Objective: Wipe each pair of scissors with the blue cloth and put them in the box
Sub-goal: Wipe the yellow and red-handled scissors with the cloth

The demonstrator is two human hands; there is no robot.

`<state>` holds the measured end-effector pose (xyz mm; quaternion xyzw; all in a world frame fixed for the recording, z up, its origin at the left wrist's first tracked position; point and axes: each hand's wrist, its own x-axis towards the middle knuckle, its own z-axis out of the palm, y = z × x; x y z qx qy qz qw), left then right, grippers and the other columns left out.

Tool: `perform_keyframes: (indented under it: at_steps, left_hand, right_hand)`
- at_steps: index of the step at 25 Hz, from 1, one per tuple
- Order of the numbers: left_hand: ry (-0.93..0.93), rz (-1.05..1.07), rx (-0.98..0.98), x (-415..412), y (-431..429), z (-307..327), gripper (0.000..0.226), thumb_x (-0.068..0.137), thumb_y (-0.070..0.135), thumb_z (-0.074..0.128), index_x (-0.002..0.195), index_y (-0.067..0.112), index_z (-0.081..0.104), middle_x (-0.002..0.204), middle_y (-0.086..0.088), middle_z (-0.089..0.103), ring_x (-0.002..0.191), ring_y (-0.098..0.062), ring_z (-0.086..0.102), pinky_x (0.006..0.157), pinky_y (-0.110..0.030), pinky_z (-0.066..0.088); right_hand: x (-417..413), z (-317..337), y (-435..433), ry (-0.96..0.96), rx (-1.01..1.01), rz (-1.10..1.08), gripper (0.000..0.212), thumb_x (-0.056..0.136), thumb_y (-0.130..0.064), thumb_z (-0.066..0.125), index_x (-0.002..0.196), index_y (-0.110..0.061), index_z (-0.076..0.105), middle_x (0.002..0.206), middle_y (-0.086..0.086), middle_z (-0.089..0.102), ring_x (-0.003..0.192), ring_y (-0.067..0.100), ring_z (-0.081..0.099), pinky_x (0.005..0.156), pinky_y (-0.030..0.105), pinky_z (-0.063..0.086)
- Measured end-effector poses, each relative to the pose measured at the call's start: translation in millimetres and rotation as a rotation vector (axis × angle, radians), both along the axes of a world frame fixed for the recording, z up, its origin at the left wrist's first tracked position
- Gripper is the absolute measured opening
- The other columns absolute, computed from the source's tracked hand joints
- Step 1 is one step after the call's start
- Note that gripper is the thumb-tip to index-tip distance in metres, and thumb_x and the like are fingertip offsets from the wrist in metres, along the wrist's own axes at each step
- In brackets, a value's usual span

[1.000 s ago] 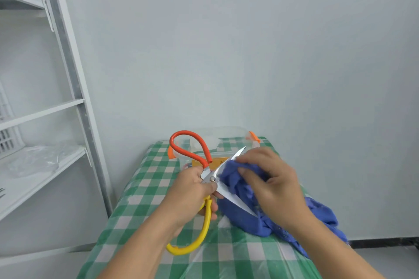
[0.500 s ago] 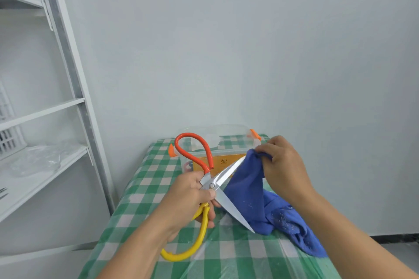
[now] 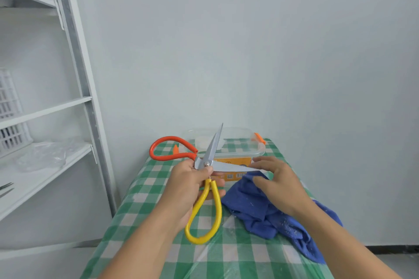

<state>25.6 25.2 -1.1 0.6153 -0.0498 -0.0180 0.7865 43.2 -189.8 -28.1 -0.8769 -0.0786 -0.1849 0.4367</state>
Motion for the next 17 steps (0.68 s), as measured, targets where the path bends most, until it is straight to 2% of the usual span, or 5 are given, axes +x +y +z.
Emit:
perform_keyframes:
  at_steps: [4, 7, 9, 13, 17]
  left_hand:
    - [0.044, 0.024, -0.245, 3, -9, 8, 0.006, 0.099, -0.004, 0.05, 0.103, -0.005, 0.054, 0.086, -0.024, 0.073, 0.081, -0.032, 0.074, 0.076, -0.045, 0.061]
    - [0.082, 0.027, -0.352, 5, -17, 12, 0.016, 0.099, -0.003, 0.049, 0.109, -0.013, 0.057, 0.098, -0.029, 0.071, 0.089, -0.032, 0.074, 0.082, -0.043, 0.061]
    - [0.095, 0.027, -0.388, 6, -21, 13, 0.02, 0.099, 0.0, 0.05, 0.107, -0.014, 0.062, 0.102, -0.028, 0.071, 0.096, -0.03, 0.073, 0.089, -0.043, 0.058]
    - [0.122, 0.006, -0.413, 8, -28, 16, 0.017, 0.098, 0.007, 0.054, 0.105, -0.006, 0.063, 0.113, -0.025, 0.071, 0.106, -0.031, 0.067, 0.093, -0.043, 0.051]
    - [0.093, -0.03, -0.482, 6, -31, 18, 0.015, 0.093, 0.007, 0.057, 0.1, -0.005, 0.061, 0.116, -0.02, 0.066, 0.106, -0.026, 0.065, 0.096, -0.041, 0.05]
  right_hand:
    - [1, 2, 7, -0.008, 0.044, 0.031, 0.029, 0.089, -0.009, 0.065, 0.088, -0.037, 0.073, 0.124, -0.019, 0.06, 0.117, 0.003, 0.054, 0.091, 0.019, 0.04]
    - [1, 1, 17, 0.042, 0.142, 0.089, 0.026, 0.093, -0.009, 0.061, 0.085, -0.029, 0.076, 0.104, -0.016, 0.072, 0.104, 0.008, 0.064, 0.09, 0.03, 0.05]
    - [-3, 6, 25, 0.066, 0.183, 0.143, 0.03, 0.094, -0.007, 0.053, 0.082, -0.02, 0.077, 0.089, -0.011, 0.074, 0.093, 0.005, 0.065, 0.084, 0.027, 0.049]
    - [-13, 17, 38, 0.09, 0.275, 0.337, 0.03, 0.099, -0.028, 0.058, 0.085, -0.006, 0.073, 0.079, 0.007, 0.071, 0.071, 0.01, 0.062, 0.072, 0.03, 0.052]
    - [-13, 15, 48, 0.086, 0.292, 0.325, 0.027, 0.102, -0.018, 0.057, 0.081, 0.0, 0.059, 0.058, 0.002, 0.056, 0.054, 0.015, 0.049, 0.056, 0.031, 0.044]
